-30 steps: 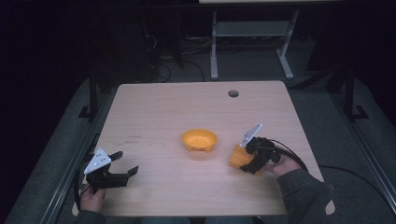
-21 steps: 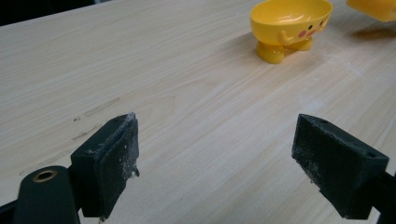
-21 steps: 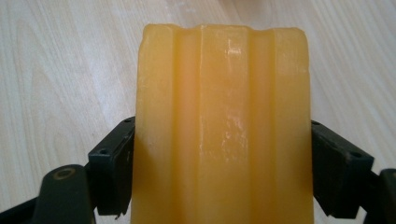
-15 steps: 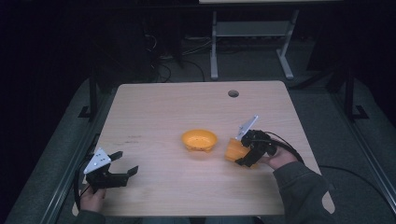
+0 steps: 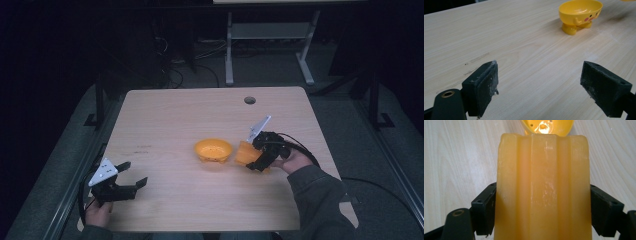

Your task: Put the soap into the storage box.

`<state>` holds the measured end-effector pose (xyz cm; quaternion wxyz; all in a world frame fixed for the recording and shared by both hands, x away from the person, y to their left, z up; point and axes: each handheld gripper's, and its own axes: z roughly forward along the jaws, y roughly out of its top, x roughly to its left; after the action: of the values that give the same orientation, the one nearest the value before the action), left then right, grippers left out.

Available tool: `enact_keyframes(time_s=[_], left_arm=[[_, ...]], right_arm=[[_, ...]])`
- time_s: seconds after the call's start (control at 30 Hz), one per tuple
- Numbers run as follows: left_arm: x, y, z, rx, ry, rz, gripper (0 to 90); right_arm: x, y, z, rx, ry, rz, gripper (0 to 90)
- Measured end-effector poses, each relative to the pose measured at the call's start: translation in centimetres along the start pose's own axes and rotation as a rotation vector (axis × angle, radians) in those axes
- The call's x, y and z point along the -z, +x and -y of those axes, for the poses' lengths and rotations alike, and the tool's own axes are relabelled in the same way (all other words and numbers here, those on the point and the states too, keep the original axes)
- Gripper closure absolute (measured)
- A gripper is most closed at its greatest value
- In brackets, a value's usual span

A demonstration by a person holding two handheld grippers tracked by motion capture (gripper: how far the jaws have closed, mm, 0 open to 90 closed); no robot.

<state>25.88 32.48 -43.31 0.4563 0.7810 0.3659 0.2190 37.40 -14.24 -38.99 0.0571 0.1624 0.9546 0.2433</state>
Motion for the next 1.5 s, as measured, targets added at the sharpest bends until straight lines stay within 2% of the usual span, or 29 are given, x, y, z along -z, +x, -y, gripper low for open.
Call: enact_keyframes(time_s=[0.2,0.63,0.8,1.2,1.5], left_arm=[[0.0,0.0,0.0,-0.009,0.002,0.000,14.3],[0.1,0.0,0.0,0.000,0.000,-0.003,14.3],[0.1,0.1,0.0,-0.001,-0.001,-0.003,14.3],[0.2,0.1,0.0,-0.001,-0.002,-0.004,14.2],[0.2,0.2,0.0,-0.002,0.001,-0.004,14.3]], right_arm=[[0.2,-0.2,-0.8,0.013,0.000,0.003,20.8],[0.8,-0.7,-2.4,0.030,-0.017,0.000,20.8],[0.6,-0.9,-2.7,0.039,-0.002,0.002,20.8],[0.3,-1.1,-4.2,0.060,-0.020,-0.018,20.7],[0.0,-1.3,-5.6,0.084,-0.009,-0.025,20.8]])
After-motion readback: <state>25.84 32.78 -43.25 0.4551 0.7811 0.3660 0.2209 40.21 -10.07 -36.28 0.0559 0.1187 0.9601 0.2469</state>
